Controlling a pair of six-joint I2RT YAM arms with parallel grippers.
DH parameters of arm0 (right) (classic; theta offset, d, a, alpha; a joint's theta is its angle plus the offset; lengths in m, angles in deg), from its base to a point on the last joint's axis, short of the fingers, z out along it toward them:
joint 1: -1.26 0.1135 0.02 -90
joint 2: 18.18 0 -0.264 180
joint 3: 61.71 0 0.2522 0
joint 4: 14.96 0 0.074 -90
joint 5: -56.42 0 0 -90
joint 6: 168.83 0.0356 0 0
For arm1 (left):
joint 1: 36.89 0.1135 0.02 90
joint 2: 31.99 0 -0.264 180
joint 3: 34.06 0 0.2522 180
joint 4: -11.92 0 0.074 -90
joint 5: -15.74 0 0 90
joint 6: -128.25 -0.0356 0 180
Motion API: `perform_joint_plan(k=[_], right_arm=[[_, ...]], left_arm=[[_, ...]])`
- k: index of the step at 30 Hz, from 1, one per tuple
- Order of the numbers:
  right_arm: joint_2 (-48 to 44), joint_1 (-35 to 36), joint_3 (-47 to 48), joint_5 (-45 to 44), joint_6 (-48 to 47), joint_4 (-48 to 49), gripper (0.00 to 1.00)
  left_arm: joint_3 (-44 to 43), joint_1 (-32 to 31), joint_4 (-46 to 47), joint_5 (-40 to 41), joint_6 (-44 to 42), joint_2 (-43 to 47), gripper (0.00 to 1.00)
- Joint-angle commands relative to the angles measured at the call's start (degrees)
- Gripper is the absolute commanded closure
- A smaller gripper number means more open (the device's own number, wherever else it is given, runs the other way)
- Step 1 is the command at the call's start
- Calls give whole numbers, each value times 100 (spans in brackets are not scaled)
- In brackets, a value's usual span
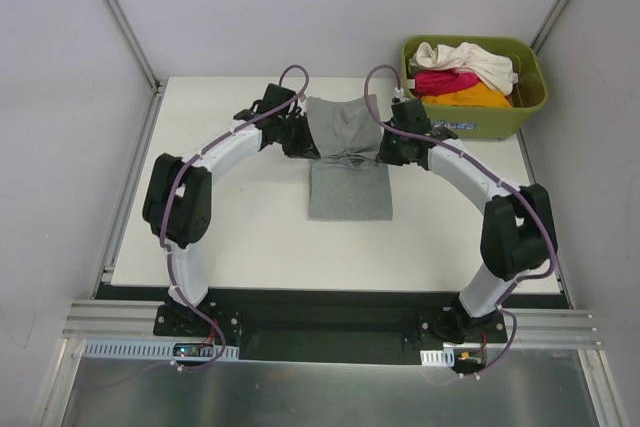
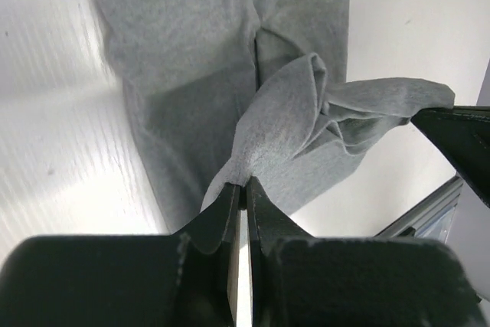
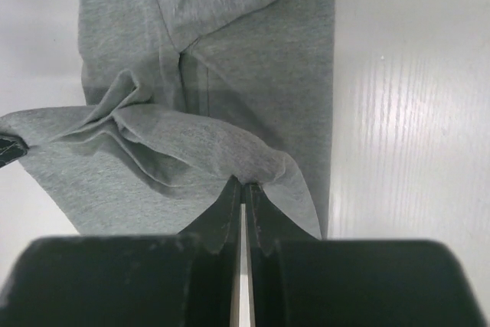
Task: Fold and stack the t-shirts
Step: Fold the tshirt
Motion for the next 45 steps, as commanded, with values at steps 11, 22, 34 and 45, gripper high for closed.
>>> perform_joint_plan(k=[11,22,34,45], right_arm=[[887,-237,1175,201,-116,-207,10],[-774,-140,-1038,930,147,-401,3],[-1057,-157,-2156,791,534,-330,2],[-468,-175,-2095,869,569,39,19]], left_arm=[[-1410,280,-408,95,-515,-1065,3],[1257,-141,-382,-19,-138,754,1],[2194,-555,224,218,575,510,43],[1921,-590,233,315,584,-97,67]])
